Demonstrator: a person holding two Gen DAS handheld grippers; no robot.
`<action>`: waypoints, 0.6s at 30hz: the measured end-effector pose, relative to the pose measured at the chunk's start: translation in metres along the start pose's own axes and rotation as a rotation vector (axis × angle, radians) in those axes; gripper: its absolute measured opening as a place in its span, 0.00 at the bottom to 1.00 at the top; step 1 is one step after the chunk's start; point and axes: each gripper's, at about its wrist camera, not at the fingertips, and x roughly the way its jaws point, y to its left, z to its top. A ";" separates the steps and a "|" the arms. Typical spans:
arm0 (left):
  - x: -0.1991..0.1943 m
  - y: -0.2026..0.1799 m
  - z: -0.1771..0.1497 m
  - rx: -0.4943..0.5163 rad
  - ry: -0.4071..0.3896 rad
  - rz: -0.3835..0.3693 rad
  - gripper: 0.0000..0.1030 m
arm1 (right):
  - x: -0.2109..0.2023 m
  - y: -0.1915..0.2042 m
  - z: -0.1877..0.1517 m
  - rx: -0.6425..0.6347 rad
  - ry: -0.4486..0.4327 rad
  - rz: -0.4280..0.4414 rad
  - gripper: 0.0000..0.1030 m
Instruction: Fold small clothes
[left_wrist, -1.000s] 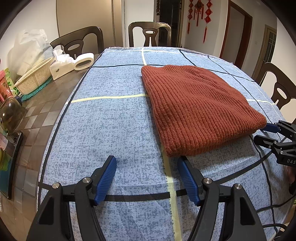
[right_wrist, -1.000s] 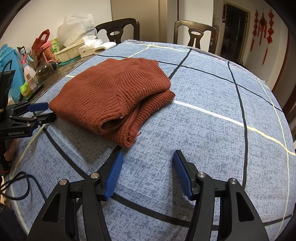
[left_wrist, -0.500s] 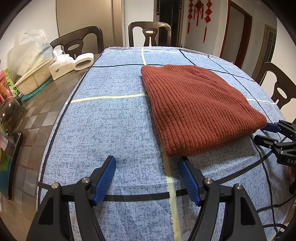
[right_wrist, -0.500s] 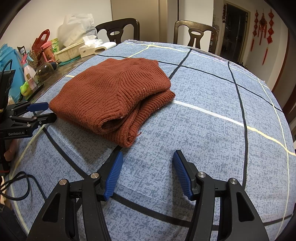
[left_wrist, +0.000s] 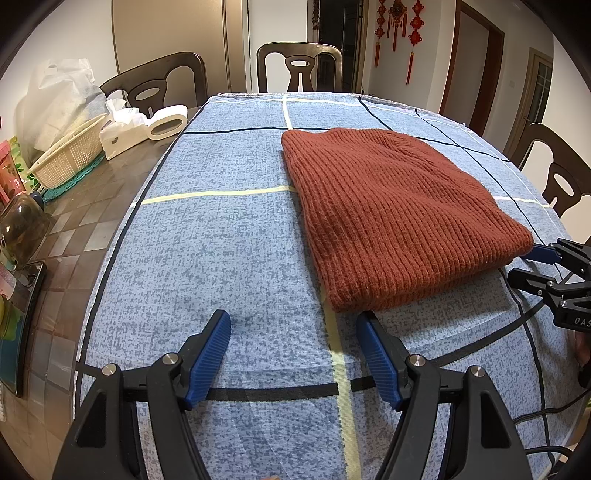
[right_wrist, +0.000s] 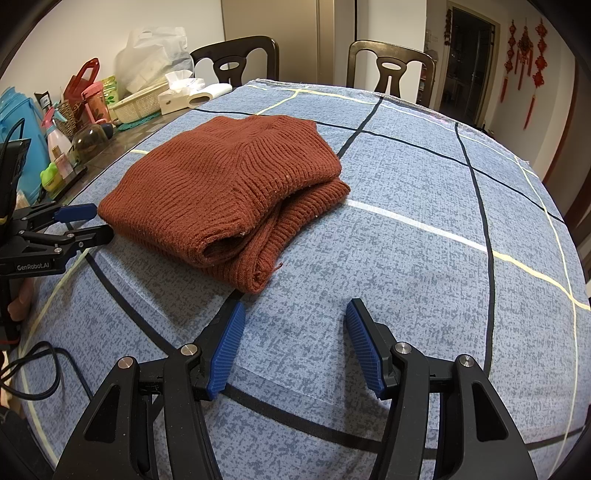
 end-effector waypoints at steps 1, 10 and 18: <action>0.000 0.000 0.000 0.001 0.000 0.000 0.71 | 0.000 0.000 0.000 0.000 0.000 0.000 0.56; 0.000 -0.001 0.000 0.000 0.000 0.001 0.72 | 0.000 0.000 0.000 0.000 0.000 0.000 0.56; 0.000 -0.001 0.000 0.000 0.000 0.001 0.72 | 0.000 0.000 0.000 0.000 0.001 0.000 0.56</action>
